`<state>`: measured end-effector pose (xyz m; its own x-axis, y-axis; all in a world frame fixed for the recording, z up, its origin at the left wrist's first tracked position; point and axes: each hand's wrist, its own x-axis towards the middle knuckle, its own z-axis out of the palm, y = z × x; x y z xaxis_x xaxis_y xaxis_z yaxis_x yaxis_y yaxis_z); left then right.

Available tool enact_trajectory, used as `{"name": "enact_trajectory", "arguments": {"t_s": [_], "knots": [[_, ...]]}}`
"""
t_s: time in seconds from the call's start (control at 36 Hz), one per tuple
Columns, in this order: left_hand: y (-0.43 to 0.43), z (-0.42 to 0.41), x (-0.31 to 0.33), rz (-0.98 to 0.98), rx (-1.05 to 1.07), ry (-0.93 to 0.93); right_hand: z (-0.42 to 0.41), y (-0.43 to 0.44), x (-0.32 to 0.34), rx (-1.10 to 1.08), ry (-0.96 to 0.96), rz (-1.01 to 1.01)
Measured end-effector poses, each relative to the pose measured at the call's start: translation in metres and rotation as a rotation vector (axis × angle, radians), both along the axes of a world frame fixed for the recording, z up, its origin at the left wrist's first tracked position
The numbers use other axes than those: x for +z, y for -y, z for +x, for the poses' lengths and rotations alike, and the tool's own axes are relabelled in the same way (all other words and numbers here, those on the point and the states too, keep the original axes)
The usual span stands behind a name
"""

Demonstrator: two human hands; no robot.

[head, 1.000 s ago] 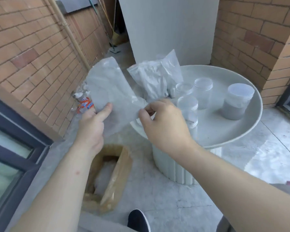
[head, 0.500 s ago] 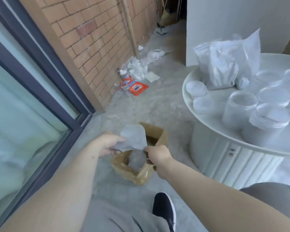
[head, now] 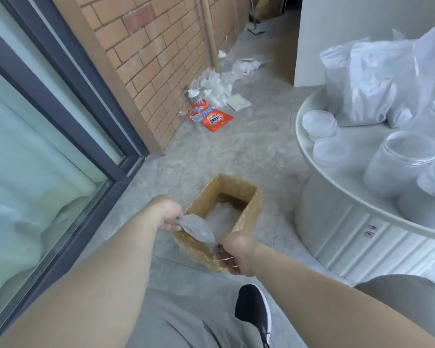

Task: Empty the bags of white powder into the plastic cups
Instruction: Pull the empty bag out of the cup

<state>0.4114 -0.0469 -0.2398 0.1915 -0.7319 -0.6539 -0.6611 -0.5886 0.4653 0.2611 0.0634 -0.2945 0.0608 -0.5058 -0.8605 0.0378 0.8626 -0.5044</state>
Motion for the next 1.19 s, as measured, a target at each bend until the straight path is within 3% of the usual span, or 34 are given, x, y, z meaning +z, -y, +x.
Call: {"name": "enact_trajectory", "arguments": {"t_s": [0.17, 0.22, 0.47, 0.78, 1.0, 1.19], "knots": [[0.004, -0.004, 0.012, -0.087, -0.086, 0.304, -0.006, -0.004, 0.014, 0.125, -0.076, -0.124], [0.007, -0.012, 0.018, -0.138, -0.100, 0.316, -0.012, -0.006, 0.021, 0.134, -0.083, -0.188], [-0.005, -0.070, 0.080, -0.399, -0.202, 0.055, -0.058, -0.025, 0.067, 0.012, -0.184, -0.505], [-0.058, -0.167, 0.133, -0.650, -0.415, -0.387, -0.127, -0.083, 0.149, -0.142, -0.546, -0.954], [-0.094, -0.232, 0.146, -0.776, -0.575, -0.646, -0.184, -0.120, 0.178, -0.398, -0.572, -1.117], [-0.102, -0.267, 0.145, -0.831, -0.617, -0.678, -0.236, -0.145, 0.183, -0.685, -0.746, -1.159]]}}
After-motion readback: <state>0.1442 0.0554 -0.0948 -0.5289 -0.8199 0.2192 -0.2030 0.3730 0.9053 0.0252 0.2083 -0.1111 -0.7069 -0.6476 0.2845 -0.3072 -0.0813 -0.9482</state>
